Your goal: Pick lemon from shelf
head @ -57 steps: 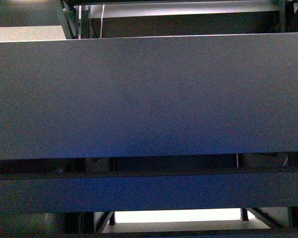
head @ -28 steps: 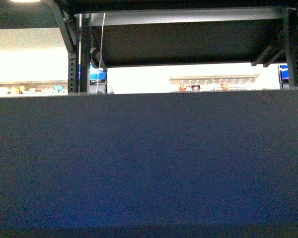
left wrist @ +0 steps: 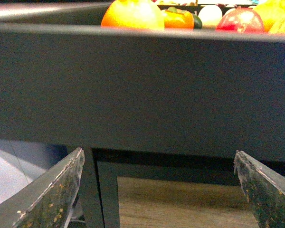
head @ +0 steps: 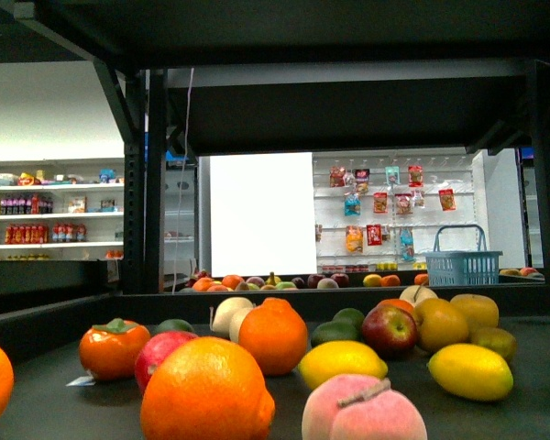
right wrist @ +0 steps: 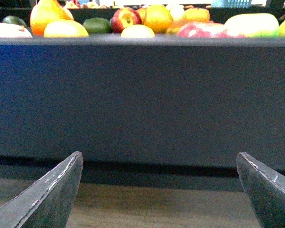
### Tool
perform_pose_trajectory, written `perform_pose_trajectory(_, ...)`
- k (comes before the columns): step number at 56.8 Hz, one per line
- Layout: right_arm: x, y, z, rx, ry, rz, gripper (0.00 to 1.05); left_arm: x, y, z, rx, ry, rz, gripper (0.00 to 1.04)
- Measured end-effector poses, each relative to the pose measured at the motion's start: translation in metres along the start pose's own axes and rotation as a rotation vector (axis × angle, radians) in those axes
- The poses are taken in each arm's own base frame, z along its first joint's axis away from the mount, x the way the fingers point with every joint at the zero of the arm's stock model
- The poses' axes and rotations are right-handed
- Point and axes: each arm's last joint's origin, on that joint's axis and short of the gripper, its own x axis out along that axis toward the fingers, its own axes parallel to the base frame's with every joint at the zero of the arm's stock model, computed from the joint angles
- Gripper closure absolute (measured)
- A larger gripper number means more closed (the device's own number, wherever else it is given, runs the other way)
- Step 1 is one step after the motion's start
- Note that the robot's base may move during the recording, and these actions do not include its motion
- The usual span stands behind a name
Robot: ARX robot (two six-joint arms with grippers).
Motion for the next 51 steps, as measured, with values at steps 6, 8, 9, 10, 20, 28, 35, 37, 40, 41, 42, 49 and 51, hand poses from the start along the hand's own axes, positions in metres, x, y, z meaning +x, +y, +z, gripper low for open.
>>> perform_pose_trajectory(6, 0.0, 0.0, 0.0, 0.0, 0.0, 0.0, 0.07, 0.0, 0.0, 0.0, 0.0, 0.0, -0.001, 0.08)
perform_pose_trajectory(8, 0.0, 0.0, 0.0, 0.0, 0.0, 0.0, 0.07, 0.0, 0.0, 0.0, 0.0, 0.0, -0.001, 0.08)
perform_pose_trajectory(9, 0.0, 0.0, 0.0, 0.0, 0.0, 0.0, 0.07, 0.0, 0.0, 0.0, 0.0, 0.0, 0.0, 0.08)
perform_pose_trajectory(10, 0.0, 0.0, 0.0, 0.0, 0.0, 0.0, 0.07, 0.0, 0.0, 0.0, 0.0, 0.0, -0.001, 0.08)
perform_pose_trajectory(20, 0.0, 0.0, -0.0001, 0.0, 0.0, -0.001, 0.07, 0.0, 0.0, 0.0, 0.0, 0.0, 0.0, 0.08)
perform_pose_trajectory(28, 0.0, 0.0, 0.0, 0.0, 0.0, 0.0, 0.07, 0.0, 0.0, 0.0, 0.0, 0.0, -0.001, 0.08)
perform_pose_trajectory(35, 0.0, 0.0, 0.0, 0.0, 0.0, 0.0, 0.07, 0.0, 0.0, 0.0, 0.0, 0.0, -0.001, 0.08)
perform_pose_trajectory(37, 0.0, 0.0, -0.0001, 0.0, 0.0, 0.0, 0.07, 0.0, 0.0, 0.0, 0.0, 0.0, -0.001, 0.08)
perform_pose_trajectory(40, 0.0, 0.0, 0.0, 0.0, 0.0, 0.0, 0.07, 0.0, 0.0, 0.0, 0.0, 0.0, 0.0, 0.08)
perform_pose_trajectory(41, 0.0, 0.0, 0.0, 0.0, 0.0, 0.0, 0.07, 0.0, 0.0, 0.0, 0.0, 0.0, 0.0, 0.08)
perform_pose_trajectory(42, 0.0, 0.0, 0.0, 0.0, 0.0, 0.0, 0.07, 0.0, 0.0, 0.0, 0.0, 0.0, 0.0, 0.08)
perform_pose_trajectory(49, 0.0, 0.0, 0.0, -0.001, 0.0, 0.0, 0.07, 0.0, 0.0, 0.0, 0.0, 0.0, 0.0, 0.08)
perform_pose_trajectory(51, 0.0, 0.0, -0.0001, 0.0, 0.0, 0.0, 0.07, 0.0, 0.0, 0.0, 0.0, 0.0, 0.0, 0.08)
